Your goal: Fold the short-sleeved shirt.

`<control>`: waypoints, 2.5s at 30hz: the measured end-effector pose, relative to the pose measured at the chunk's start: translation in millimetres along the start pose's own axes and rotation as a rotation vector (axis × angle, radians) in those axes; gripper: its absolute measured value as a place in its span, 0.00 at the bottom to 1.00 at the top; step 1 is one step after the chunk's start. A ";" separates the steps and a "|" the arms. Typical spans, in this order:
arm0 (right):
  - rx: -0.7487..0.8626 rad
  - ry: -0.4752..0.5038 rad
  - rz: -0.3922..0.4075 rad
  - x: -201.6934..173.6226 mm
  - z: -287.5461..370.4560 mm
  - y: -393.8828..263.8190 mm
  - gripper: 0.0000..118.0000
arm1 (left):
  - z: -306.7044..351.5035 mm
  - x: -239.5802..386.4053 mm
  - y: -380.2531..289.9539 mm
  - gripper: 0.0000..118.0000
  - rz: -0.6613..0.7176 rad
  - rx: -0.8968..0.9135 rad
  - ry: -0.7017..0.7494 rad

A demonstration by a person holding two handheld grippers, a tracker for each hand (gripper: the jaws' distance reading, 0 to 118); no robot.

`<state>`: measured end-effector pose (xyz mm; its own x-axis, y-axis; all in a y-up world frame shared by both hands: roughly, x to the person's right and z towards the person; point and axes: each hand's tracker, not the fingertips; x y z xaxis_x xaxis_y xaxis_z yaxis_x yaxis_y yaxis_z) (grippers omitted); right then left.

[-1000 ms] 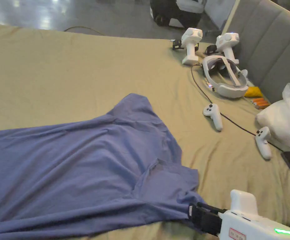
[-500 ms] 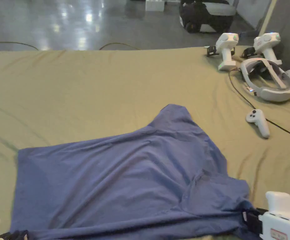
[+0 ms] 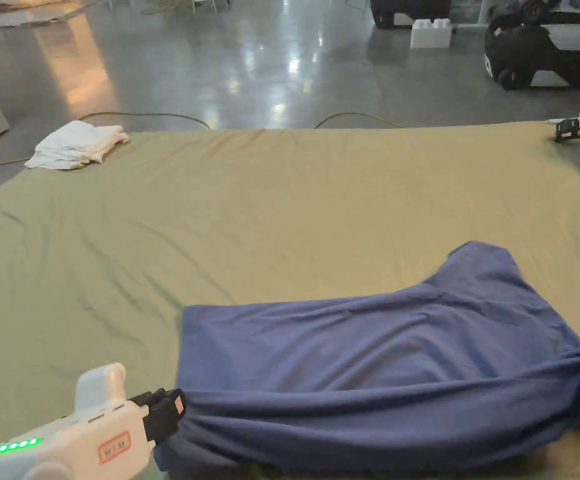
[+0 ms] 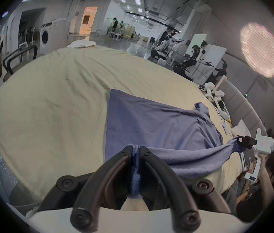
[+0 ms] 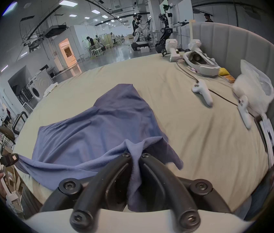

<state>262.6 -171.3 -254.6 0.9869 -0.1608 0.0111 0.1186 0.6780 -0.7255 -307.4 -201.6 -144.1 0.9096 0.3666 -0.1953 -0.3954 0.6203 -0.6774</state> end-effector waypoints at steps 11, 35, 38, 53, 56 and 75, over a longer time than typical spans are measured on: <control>-0.172 -0.086 -0.049 -3.9 -103.7 32.7 0.64 | -96.4 -5.8 61.1 0.67 0.026 -0.100 0.099; 0.673 0.106 0.167 -85.8 243.9 -101.3 0.01 | 253.9 128.1 -62.2 0.30 -0.462 0.778 -0.076; 0.684 0.132 0.147 -83.4 257.4 -98.8 0.00 | 257.8 130.7 -70.2 0.03 -0.491 0.810 -0.027; 0.657 0.135 0.167 -82.9 252.6 -97.4 0.00 | 226.0 102.6 -46.4 0.00 -0.328 0.609 -0.051; 0.633 0.150 0.167 -85.3 247.3 -99.9 0.00 | 195.8 83.1 -42.0 0.05 -0.261 0.525 -0.084; 0.416 0.080 0.156 -63.9 207.8 -109.5 0.00 | -74.0 -13.2 -42.5 0.66 0.029 -0.069 0.099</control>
<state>209.3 -86.2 -32.8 0.9868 -0.0775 -0.1421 0.0187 0.9266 -0.3756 -293.2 -284.1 -165.2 0.9075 0.3109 -0.2825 -0.4151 0.5604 -0.7167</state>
